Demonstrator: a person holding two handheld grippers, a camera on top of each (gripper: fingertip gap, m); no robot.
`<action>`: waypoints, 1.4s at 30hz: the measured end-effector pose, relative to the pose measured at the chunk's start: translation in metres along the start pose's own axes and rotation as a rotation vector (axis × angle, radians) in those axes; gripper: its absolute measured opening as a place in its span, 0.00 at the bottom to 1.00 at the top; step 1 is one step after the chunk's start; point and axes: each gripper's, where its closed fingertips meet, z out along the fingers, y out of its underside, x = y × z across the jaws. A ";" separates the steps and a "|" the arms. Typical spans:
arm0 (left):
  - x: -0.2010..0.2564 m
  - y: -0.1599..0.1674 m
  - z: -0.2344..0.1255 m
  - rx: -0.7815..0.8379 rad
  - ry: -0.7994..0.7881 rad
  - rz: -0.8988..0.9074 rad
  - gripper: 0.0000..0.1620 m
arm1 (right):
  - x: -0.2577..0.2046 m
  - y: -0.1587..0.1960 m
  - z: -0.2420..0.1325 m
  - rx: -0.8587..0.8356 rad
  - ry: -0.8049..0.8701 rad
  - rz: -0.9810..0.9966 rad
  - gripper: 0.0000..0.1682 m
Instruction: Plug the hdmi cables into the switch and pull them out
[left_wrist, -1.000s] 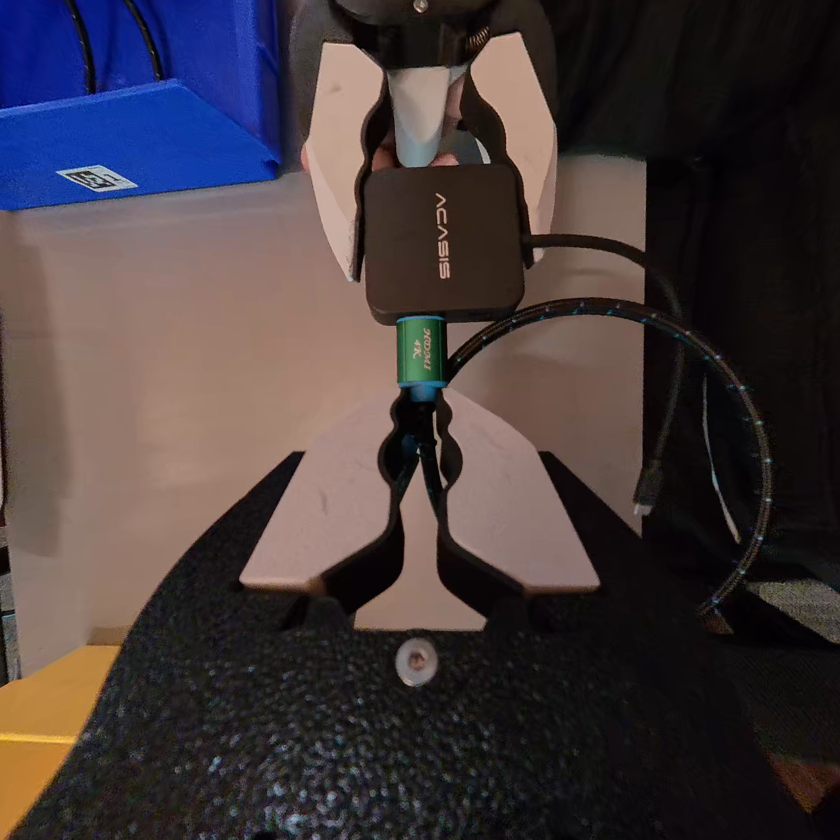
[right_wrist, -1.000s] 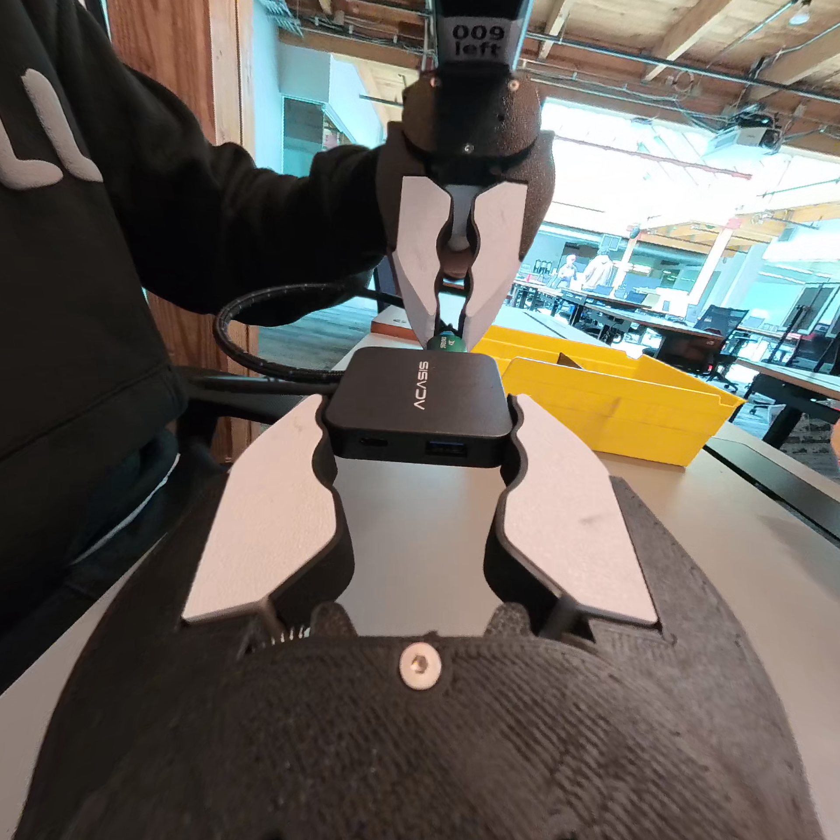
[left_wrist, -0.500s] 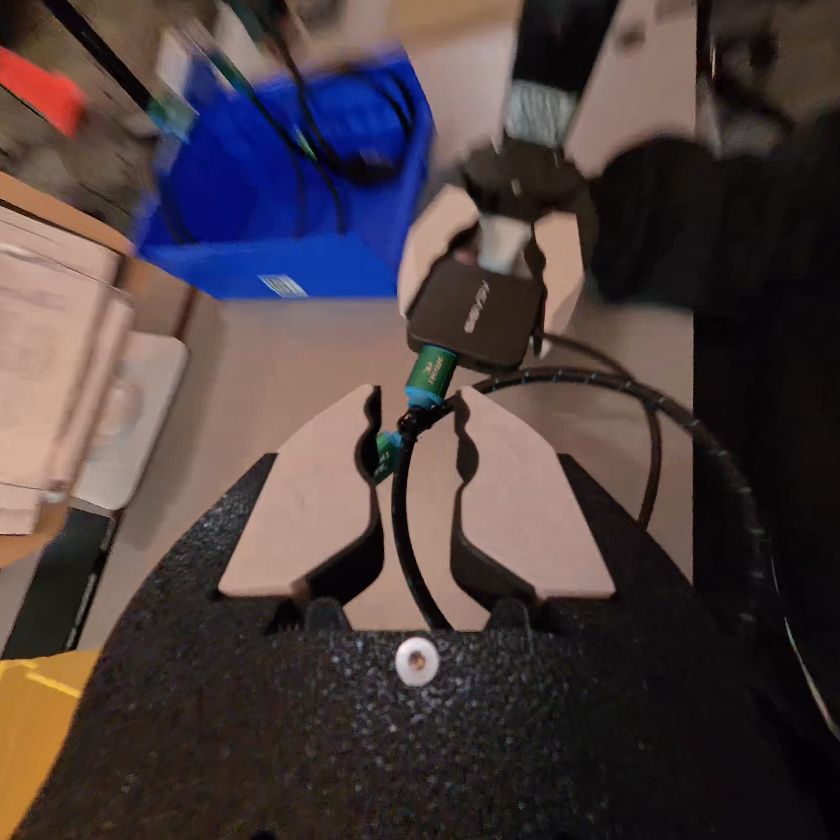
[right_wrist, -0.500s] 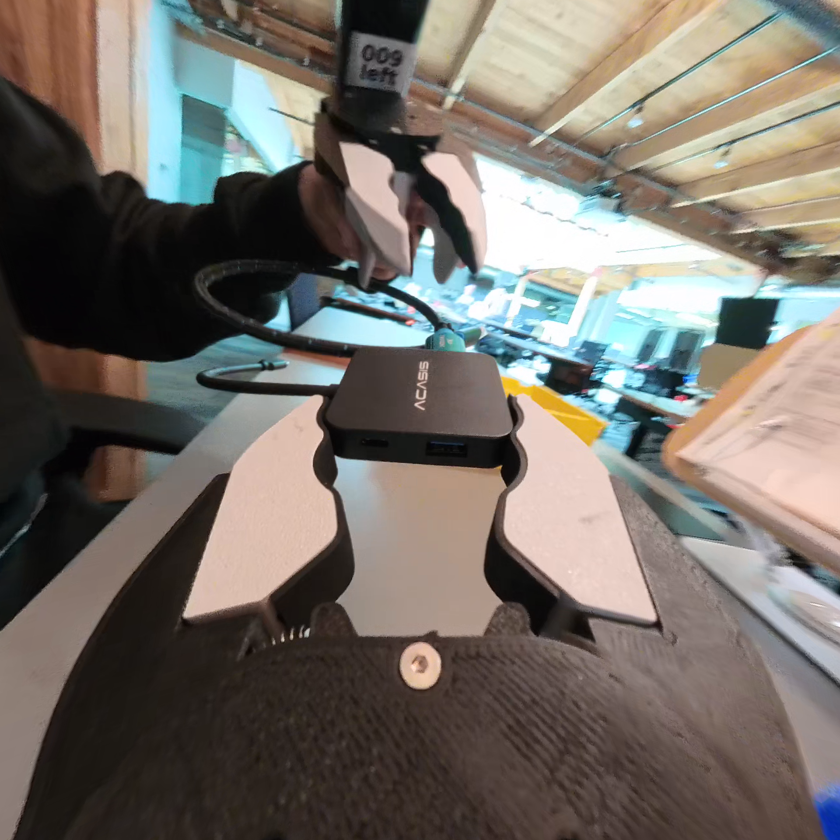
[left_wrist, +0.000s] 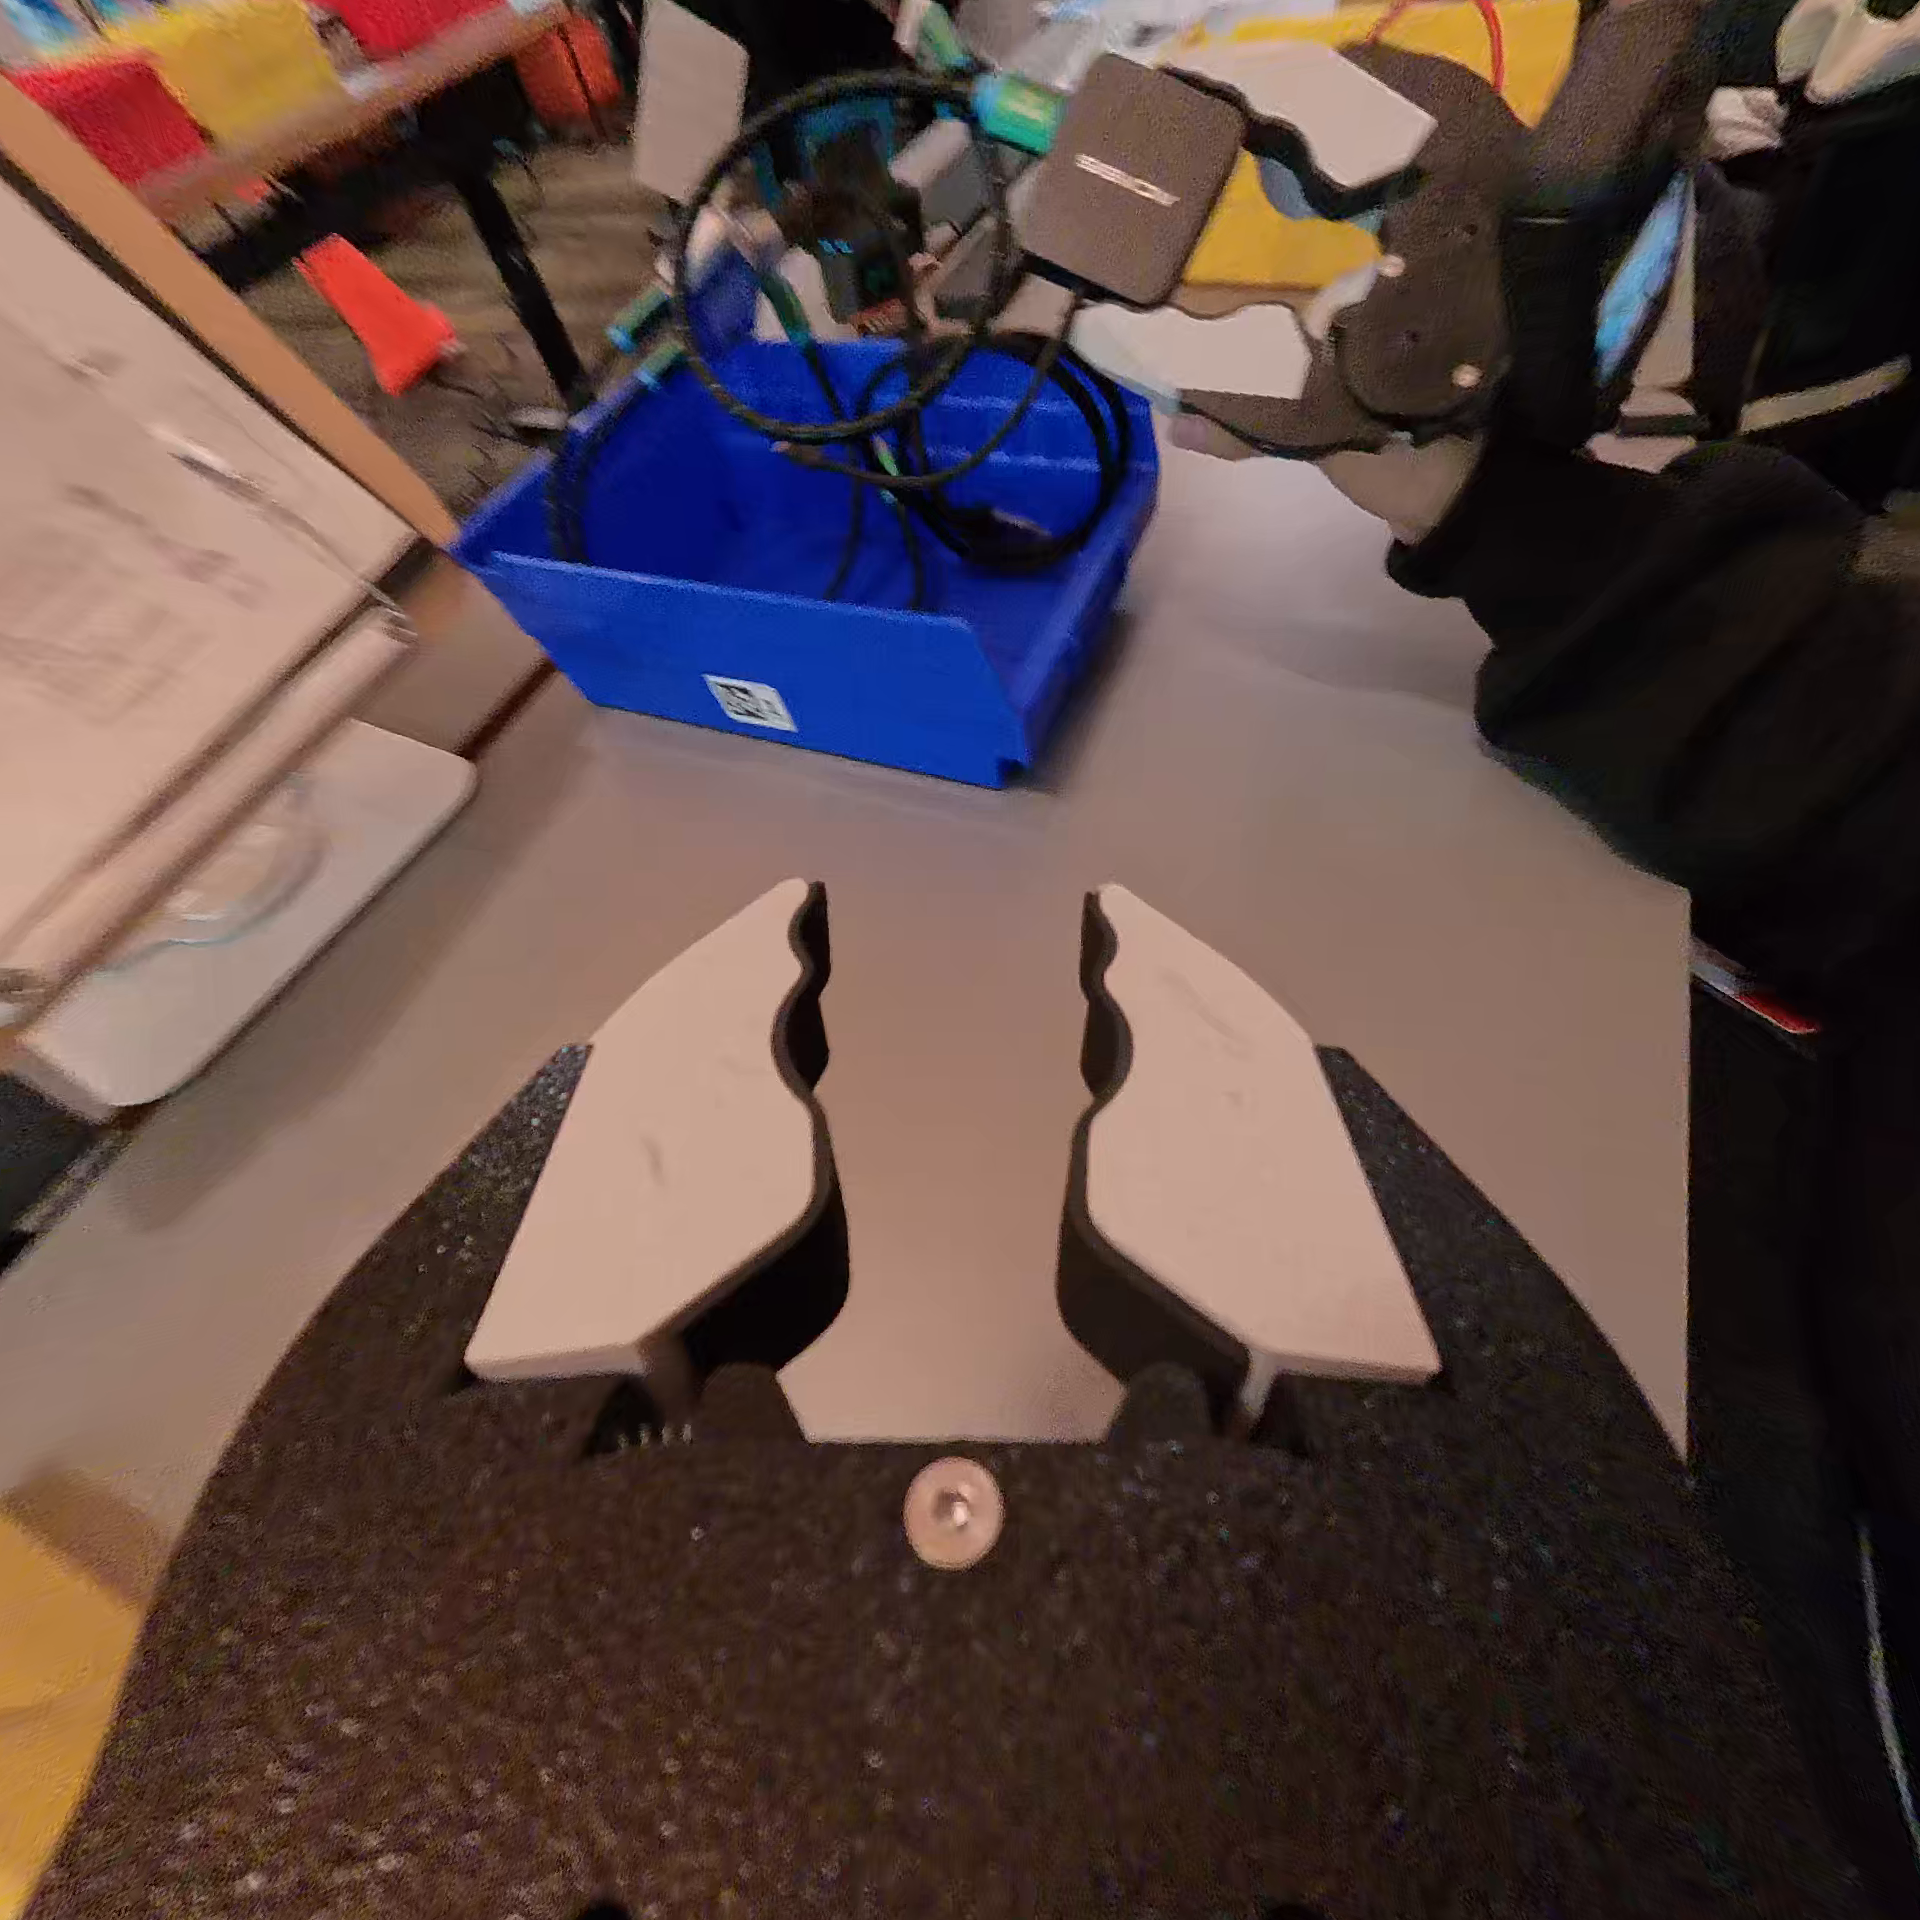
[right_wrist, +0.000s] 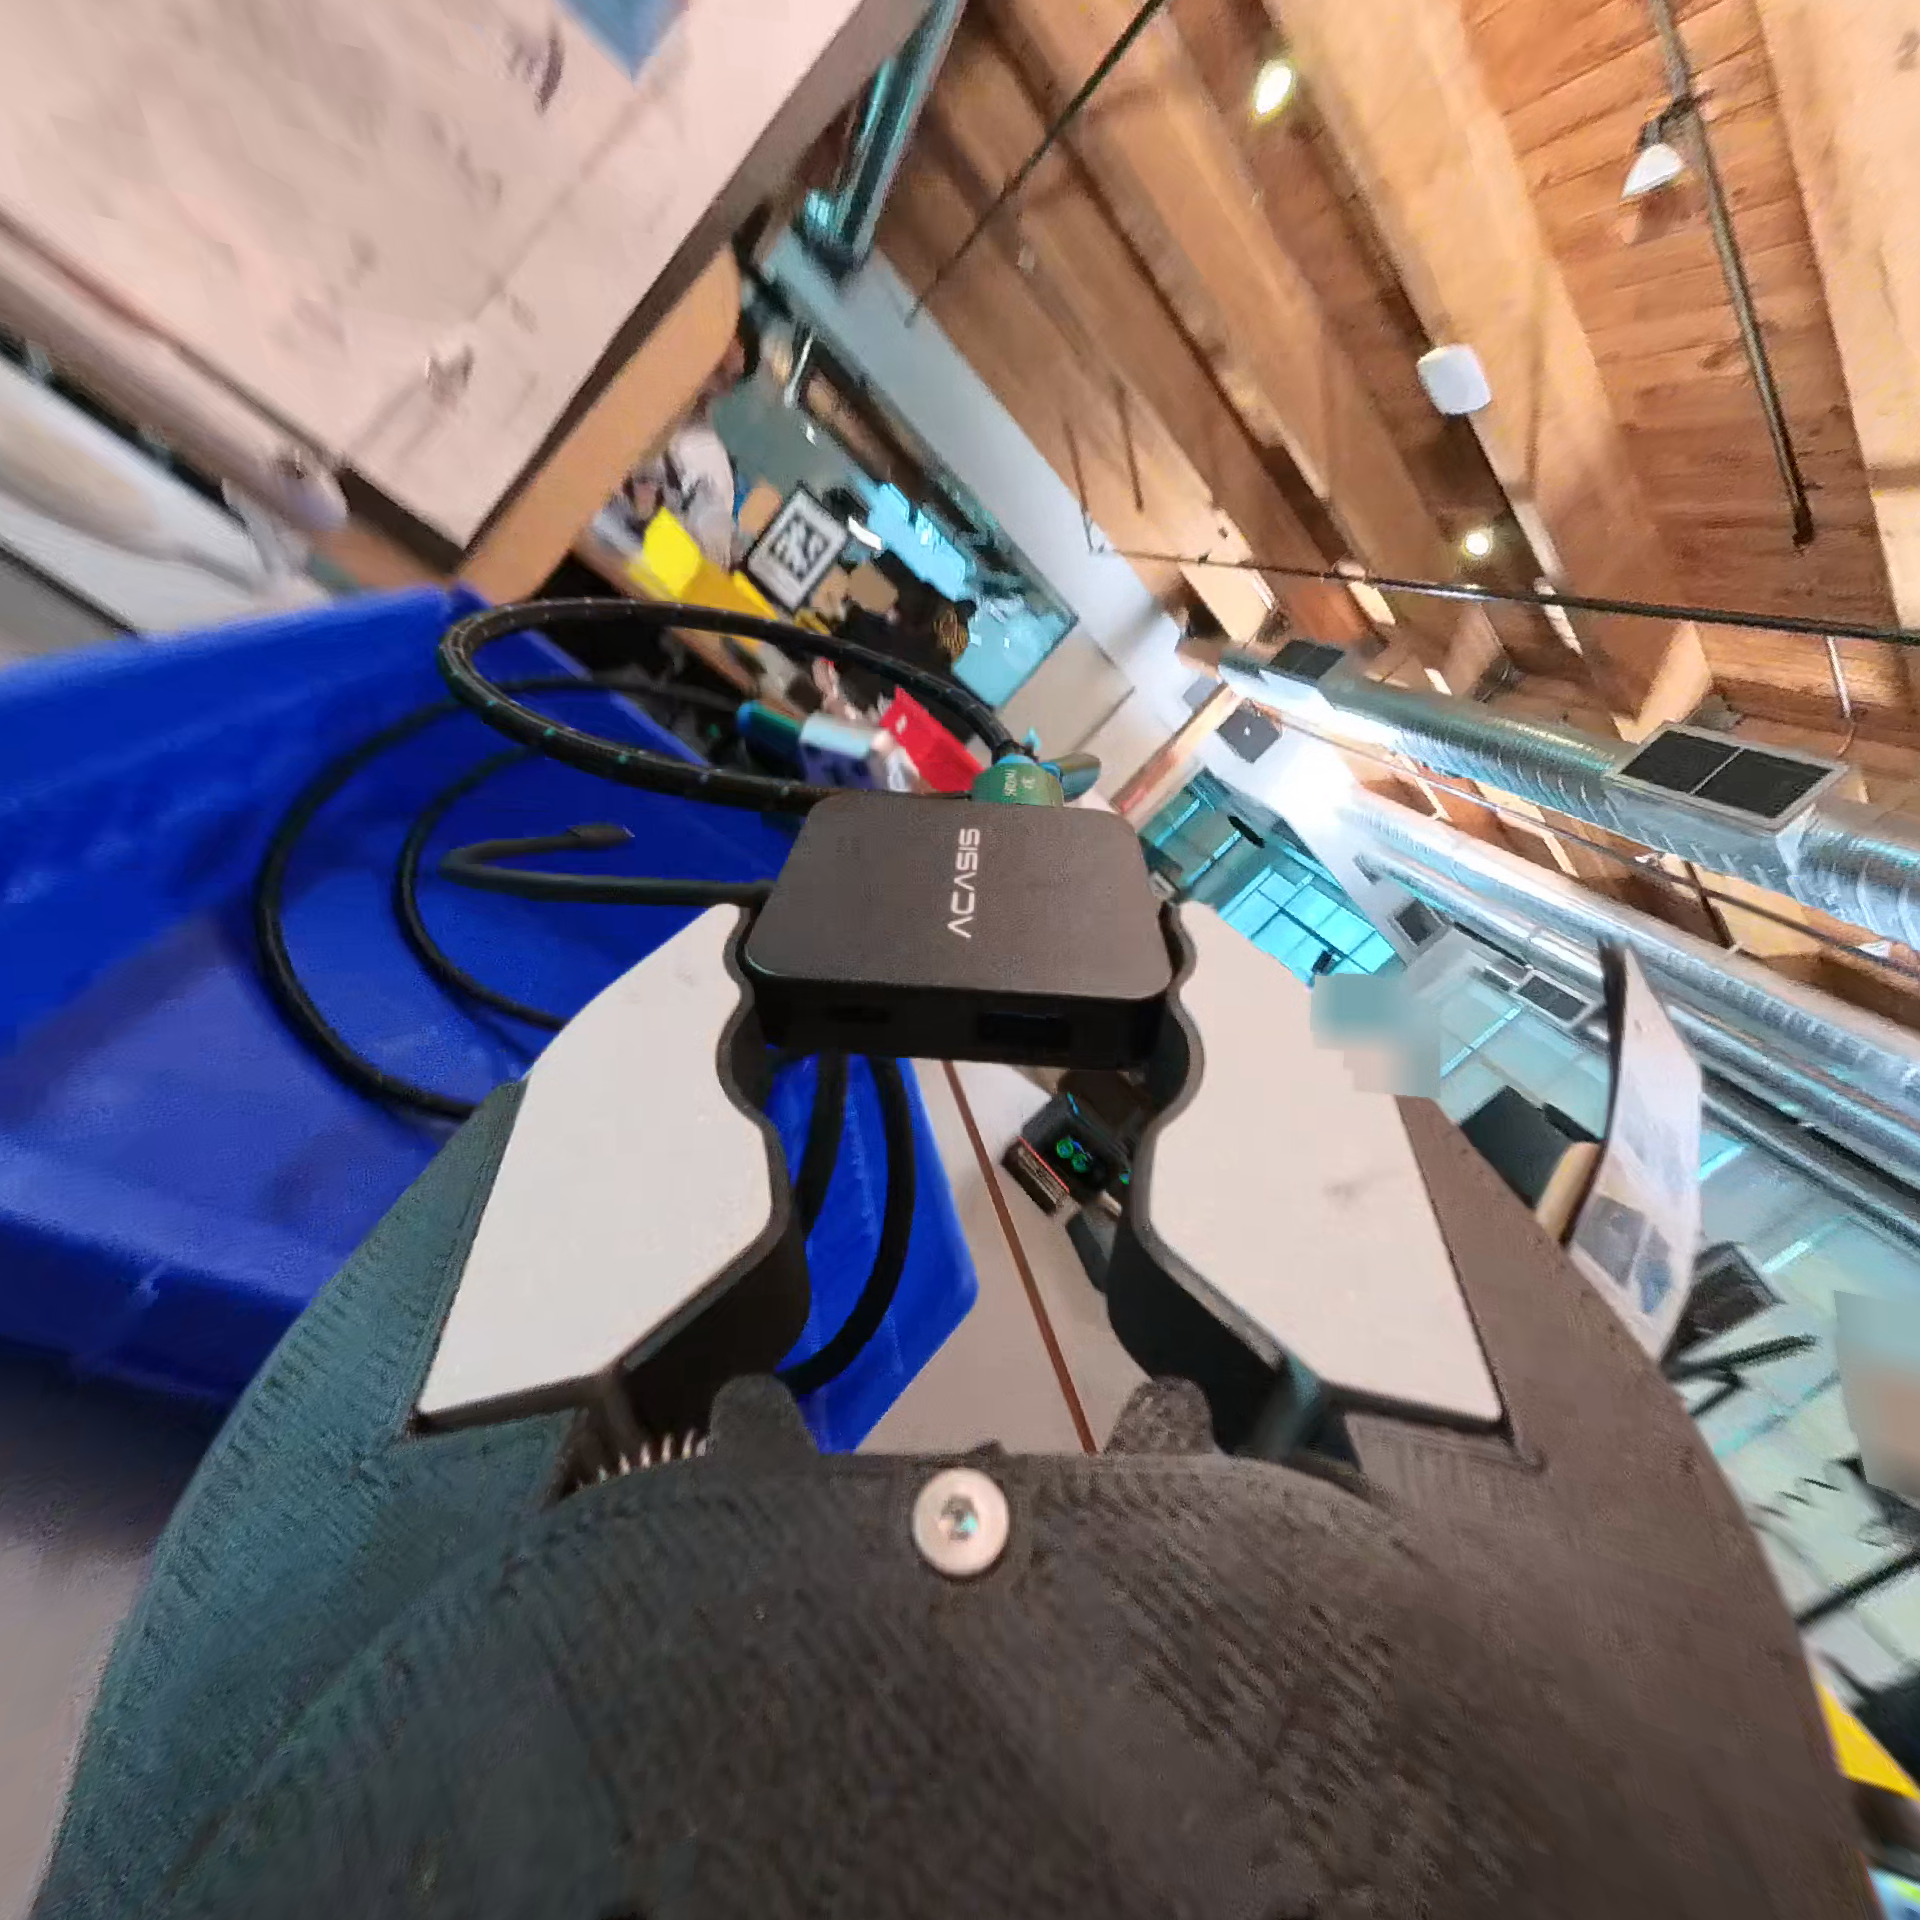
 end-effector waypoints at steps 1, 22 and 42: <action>0.007 0.005 0.012 -0.019 0.022 -0.007 0.29 | -0.007 0.003 0.003 -0.032 0.003 -0.041 0.43; -0.029 -0.007 0.192 0.048 -0.311 -0.376 0.63 | 0.013 0.012 0.001 -0.153 -0.207 0.688 0.54; -0.046 0.085 0.052 0.005 -0.446 -0.204 0.02 | -0.028 -0.109 -0.036 0.079 -0.526 0.665 0.50</action>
